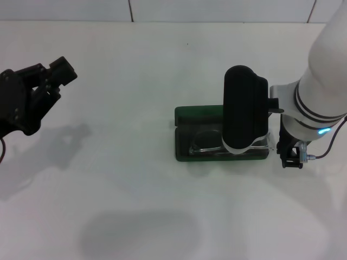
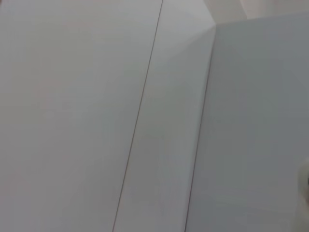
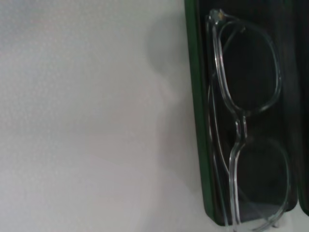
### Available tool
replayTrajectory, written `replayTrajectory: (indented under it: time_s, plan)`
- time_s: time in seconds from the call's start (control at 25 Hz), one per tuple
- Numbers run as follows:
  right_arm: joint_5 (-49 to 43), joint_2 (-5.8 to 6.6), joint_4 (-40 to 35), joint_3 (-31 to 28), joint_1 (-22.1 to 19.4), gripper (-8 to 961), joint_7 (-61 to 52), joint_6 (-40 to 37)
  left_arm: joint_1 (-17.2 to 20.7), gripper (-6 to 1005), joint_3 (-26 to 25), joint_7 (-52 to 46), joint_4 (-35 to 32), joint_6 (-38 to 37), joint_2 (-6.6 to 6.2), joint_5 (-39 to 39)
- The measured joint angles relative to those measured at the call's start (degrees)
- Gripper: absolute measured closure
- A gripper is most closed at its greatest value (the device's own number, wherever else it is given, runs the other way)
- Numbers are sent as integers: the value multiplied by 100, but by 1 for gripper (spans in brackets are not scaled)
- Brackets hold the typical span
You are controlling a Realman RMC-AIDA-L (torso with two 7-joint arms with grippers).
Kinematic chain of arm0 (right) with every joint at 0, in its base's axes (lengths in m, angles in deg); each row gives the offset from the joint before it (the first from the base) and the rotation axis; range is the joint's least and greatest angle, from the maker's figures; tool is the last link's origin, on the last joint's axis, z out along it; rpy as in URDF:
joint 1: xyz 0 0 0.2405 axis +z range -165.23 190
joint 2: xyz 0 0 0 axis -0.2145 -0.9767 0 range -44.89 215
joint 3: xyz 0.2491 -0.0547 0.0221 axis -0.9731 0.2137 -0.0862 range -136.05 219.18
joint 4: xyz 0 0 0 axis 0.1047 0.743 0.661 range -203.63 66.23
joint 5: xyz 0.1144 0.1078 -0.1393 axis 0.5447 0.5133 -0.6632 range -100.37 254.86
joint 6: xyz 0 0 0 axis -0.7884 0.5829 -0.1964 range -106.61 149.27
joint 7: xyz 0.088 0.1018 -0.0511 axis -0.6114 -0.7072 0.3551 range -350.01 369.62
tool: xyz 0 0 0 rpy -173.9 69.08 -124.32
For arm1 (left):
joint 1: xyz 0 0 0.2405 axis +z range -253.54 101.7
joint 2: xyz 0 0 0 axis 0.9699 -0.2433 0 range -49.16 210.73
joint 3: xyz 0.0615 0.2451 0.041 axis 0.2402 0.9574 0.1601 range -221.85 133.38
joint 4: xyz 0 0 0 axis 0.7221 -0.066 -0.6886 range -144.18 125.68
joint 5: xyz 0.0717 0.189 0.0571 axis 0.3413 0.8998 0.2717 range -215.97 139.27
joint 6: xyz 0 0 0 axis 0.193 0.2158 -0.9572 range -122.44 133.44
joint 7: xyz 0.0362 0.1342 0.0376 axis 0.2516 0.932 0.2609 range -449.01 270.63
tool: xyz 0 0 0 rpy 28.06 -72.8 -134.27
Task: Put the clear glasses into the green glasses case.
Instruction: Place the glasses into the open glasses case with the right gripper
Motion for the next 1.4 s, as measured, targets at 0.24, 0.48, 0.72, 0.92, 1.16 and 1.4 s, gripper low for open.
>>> replayTrajectory:
  time_s: [0.24, 0.48, 0.72, 0.92, 1.16, 1.4]
  plan:
    - [41, 0, 98, 26, 18, 941, 19, 109, 23, 791, -8, 4, 0, 0, 0, 2]
    - [81, 0, 239, 30, 48, 941, 62, 257, 67, 790, -12, 24, 0, 0, 8, 11]
    - [84, 0, 281, 31, 39, 942, 136, 425, 109, 789, -12, 29, 0, 0, 26, 35]
    - [82, 0, 304, 39, 28, 943, 170, 574, 141, 788, -12, 15, 0, 0, 36, 37]
    - [73, 0, 304, 39, 18, 943, 205, 699, 144, 786, -12, 26, 54, 0, 43, 43]
    - [79, 0, 205, 39, 7, 944, 206, 626, 152, 785, -12, 30, 61, 0, 44, 44]
